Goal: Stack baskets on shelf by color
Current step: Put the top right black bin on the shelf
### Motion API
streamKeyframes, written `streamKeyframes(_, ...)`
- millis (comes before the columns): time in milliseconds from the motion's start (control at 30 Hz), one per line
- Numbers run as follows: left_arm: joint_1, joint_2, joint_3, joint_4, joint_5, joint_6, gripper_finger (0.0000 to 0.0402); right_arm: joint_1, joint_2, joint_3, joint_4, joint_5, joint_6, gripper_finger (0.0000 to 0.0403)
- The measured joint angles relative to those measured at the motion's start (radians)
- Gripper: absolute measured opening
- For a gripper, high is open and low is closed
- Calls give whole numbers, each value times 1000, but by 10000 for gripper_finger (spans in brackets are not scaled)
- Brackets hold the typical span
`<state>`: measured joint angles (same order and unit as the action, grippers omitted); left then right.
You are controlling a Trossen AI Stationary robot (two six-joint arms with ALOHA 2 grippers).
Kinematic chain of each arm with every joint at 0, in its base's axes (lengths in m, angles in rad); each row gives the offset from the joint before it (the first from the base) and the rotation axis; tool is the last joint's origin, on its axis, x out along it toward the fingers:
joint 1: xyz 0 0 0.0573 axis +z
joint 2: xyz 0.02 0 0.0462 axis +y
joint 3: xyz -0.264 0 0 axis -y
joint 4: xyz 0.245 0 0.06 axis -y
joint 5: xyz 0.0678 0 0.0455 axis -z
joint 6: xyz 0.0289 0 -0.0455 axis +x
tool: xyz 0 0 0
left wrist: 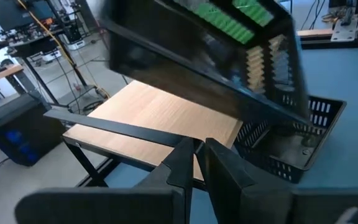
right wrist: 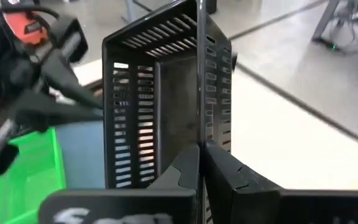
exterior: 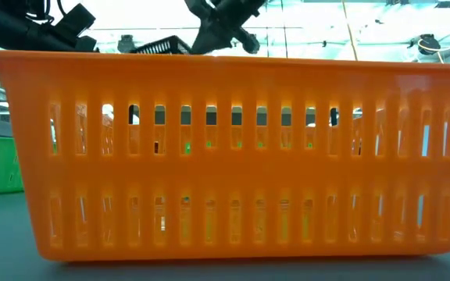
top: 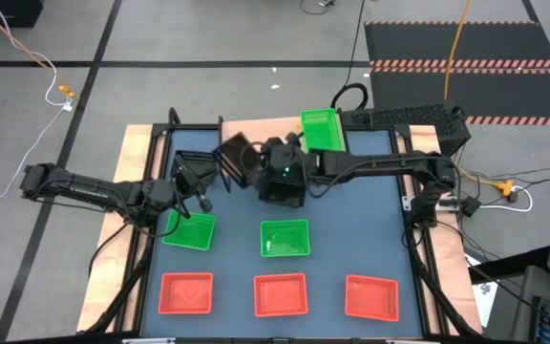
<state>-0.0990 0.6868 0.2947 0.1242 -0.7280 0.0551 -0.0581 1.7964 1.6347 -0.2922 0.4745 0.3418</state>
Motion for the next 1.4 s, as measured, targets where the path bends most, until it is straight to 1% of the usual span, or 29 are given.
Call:
streamKeyframes(100,0,0,0,-21,0,-15,47,12,-2,-36,-1,21,23,3)
streamKeyframes(267,0,0,0,-26,0,-33,47,6,-11,-48,-46,157,9,5)
streamKeyframes(367,0,0,0,-25,0,-34,47,-15,-43,-48,-46,185,10,5)
streamKeyframes(500,0,0,0,-25,0,-34,47,-40,-84,-47,-83,182,62,5)
streamKeyframes(633,0,0,0,-27,0,-34,47,-70,-105,-47,-192,177,168,6)
streamKeyframes(767,-1,0,0,-39,0,-52,47,-101,-104,-47,-265,178,245,6)
streamKeyframes(867,-1,0,0,-48,0,-65,47,-119,-107,-65,-265,178,270,6)
streamKeyframes(967,-2,0,0,-47,0,-67,47,-137,-112,-97,-261,178,247,10)
streamKeyframes(1067,-2,0,0,-47,0,-65,47,-147,-117,-123,-254,176,256,21)
streamKeyframes(1200,-2,0,0,-47,0,-62,47,-155,-114,-151,-252,172,252,45)
streamKeyframes(1400,-2,0,0,-47,0,-61,47,-155,-124,-157,-243,171,249,84)
